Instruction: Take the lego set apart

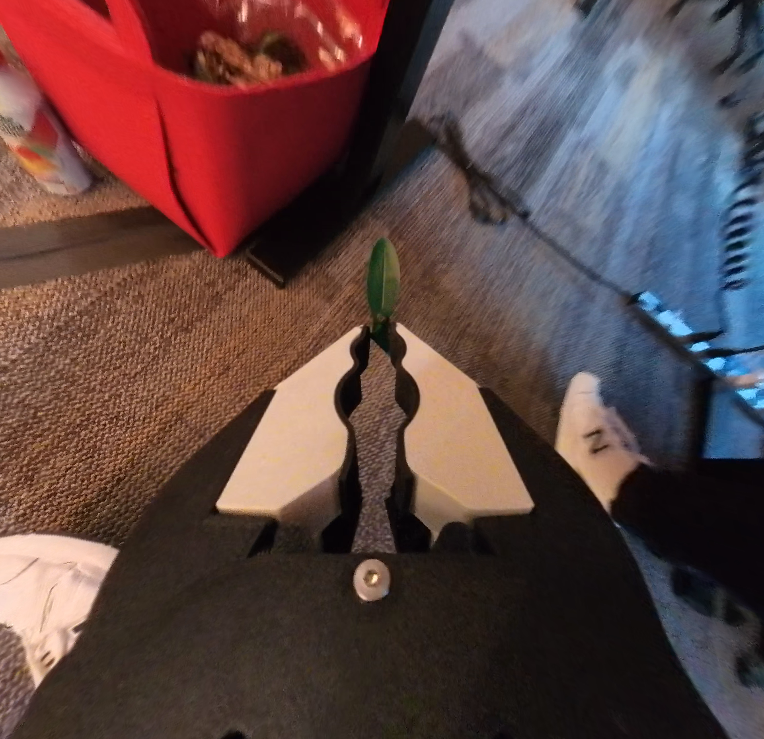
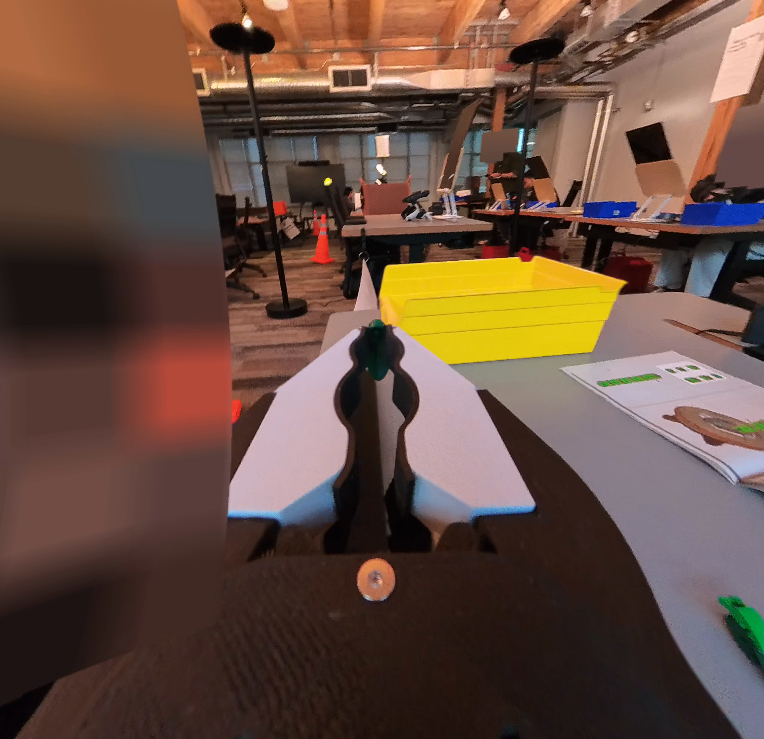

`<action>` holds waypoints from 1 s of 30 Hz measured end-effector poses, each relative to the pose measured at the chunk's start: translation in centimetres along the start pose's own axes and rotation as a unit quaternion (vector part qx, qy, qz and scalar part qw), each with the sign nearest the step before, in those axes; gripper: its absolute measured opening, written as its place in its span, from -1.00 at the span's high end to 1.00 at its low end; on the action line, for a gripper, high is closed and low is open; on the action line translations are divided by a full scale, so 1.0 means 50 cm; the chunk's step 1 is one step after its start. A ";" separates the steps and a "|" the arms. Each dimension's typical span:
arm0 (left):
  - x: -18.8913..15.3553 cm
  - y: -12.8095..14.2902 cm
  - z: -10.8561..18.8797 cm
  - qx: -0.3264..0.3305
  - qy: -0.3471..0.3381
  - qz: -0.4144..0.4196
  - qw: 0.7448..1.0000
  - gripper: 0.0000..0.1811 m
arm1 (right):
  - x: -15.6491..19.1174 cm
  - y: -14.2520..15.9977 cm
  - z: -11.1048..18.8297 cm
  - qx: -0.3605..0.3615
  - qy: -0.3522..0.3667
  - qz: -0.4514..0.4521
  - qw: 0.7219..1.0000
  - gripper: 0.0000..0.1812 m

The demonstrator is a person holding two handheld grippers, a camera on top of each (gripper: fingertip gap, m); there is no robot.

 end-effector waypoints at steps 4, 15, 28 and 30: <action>-0.015 -0.128 0.148 -0.049 0.027 0.018 0.998 0.91 | -0.031 -0.008 0.014 -0.025 0.041 -0.040 0.998 0.94; 0.111 -0.184 0.214 -0.160 -0.011 0.075 0.984 0.92 | -0.046 -0.024 0.024 -0.024 0.093 0.039 0.995 0.94; 0.133 -0.196 0.262 -0.192 -0.044 -0.023 0.980 0.91 | -0.036 -0.019 0.013 -0.005 0.078 0.044 0.996 0.94; 0.135 -0.197 0.263 -0.188 -0.042 -0.017 0.981 0.91 | -0.038 -0.018 0.015 -0.007 0.080 0.036 0.996 0.93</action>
Point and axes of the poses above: each gripper's, where its closed fingertips meet, z back along the fingers, y out of its underside, x = y × z across the jaws, the point moved 10 cm from there along z, back along the fingers, and after that the axes turned 14 degrees about -x, right-handed, at the moved point
